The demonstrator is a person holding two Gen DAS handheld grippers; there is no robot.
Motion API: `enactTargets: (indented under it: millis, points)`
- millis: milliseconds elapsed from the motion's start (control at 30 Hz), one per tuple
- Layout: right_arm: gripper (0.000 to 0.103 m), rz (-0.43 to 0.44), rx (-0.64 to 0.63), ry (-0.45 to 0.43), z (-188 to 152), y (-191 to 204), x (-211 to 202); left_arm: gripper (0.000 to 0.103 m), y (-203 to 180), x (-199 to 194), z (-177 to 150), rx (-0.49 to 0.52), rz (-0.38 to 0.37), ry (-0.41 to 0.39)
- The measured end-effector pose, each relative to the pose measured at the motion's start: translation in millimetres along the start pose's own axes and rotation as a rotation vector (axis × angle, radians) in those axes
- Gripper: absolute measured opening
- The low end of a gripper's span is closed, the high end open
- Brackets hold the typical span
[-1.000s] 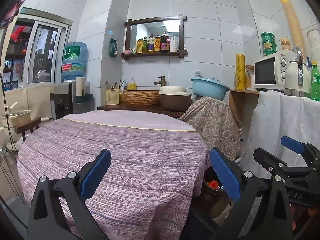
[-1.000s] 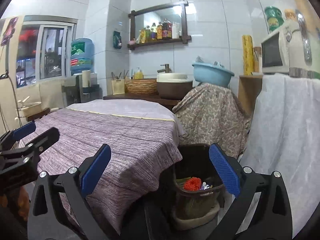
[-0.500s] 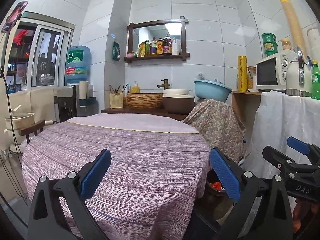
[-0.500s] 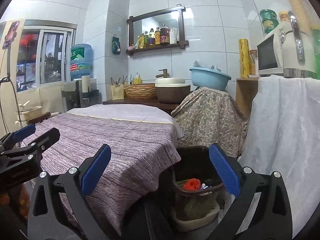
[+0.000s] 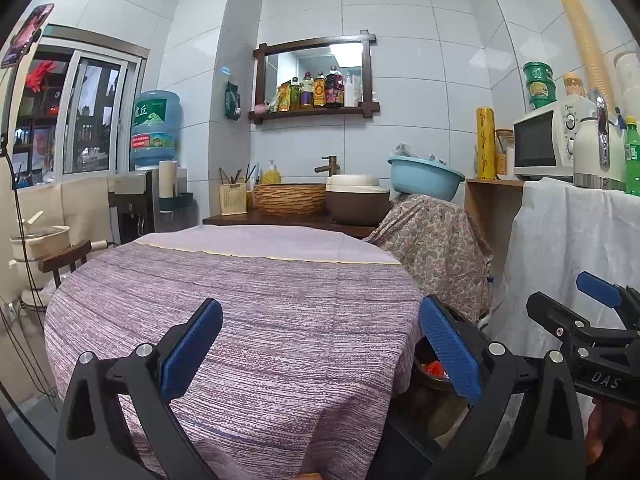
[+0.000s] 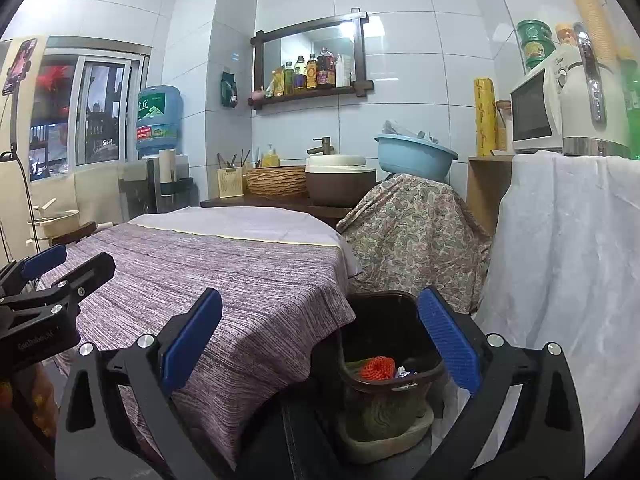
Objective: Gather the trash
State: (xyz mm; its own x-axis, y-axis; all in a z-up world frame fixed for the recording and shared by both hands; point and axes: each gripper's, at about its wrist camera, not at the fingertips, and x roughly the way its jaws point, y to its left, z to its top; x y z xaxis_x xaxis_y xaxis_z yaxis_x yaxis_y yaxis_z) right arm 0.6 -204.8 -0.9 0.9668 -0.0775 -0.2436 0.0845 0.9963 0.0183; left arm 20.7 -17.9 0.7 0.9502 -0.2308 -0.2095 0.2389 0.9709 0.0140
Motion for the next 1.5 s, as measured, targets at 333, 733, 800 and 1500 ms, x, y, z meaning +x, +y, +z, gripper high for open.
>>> enactTargets:
  millis: [333,733,800,1500]
  points:
    - [0.097,0.001,-0.002,-0.003,-1.5,-0.8,0.4,0.098,0.5,-0.6,0.9,0.007,0.002,-0.006]
    - [0.097,0.005,-0.003,0.000,-1.7,-1.0,0.3,0.098,-1.7,-2.9,1.9,0.012,0.016,-0.015]
    - [0.097,0.008,-0.003,0.001,-2.0,-1.2,0.1,0.098,-1.4,-3.0,2.1,0.008,0.009,-0.012]
    - [0.097,0.014,0.007,0.010,-4.3,-4.1,2.8,0.098,-5.2,-1.3,0.8,-0.006,-0.023,0.009]
